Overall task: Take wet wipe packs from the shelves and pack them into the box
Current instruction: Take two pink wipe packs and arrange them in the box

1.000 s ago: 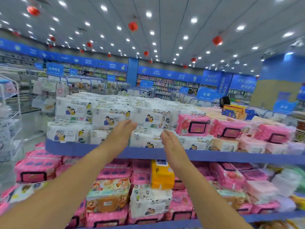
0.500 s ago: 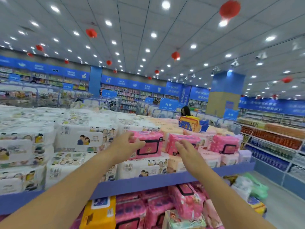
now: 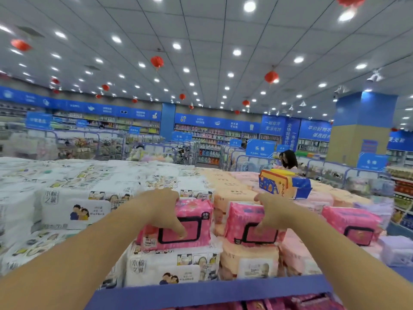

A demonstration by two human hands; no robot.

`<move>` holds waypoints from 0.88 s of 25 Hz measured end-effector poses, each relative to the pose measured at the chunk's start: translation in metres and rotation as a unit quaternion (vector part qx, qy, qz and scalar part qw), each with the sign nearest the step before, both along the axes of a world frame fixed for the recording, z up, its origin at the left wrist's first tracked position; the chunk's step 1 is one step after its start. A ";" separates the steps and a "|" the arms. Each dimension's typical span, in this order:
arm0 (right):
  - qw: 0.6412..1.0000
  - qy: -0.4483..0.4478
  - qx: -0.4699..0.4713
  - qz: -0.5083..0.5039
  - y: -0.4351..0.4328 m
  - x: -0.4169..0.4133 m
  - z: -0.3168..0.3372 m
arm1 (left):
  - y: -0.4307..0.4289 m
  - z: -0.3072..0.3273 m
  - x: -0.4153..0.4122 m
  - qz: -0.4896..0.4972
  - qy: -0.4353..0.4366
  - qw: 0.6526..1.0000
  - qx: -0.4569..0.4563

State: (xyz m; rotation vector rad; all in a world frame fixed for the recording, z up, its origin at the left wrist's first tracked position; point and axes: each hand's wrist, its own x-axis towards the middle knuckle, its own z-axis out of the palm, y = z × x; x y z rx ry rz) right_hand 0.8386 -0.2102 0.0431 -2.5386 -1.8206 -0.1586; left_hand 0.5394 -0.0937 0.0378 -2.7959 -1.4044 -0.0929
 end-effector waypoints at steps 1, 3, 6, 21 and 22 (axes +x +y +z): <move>0.999 -0.011 -0.031 0.007 0.007 0.008 0.000 | -0.001 0.002 0.006 0.007 0.003 1.000 -0.011; 0.997 -0.044 -0.058 0.023 0.015 0.021 -0.002 | -0.009 0.006 0.012 0.025 0.005 0.999 -0.029; 0.995 -0.063 -0.058 0.046 0.019 0.032 -0.008 | -0.024 0.004 0.015 0.036 -0.003 0.999 -0.014; 0.961 0.185 0.107 0.174 -0.104 -0.142 0.001 | -0.179 -0.018 -0.171 0.115 -0.343 0.924 -0.127; 0.954 0.214 0.110 0.180 -0.112 -0.170 -0.008 | -0.200 -0.024 -0.206 0.132 -0.366 0.912 -0.133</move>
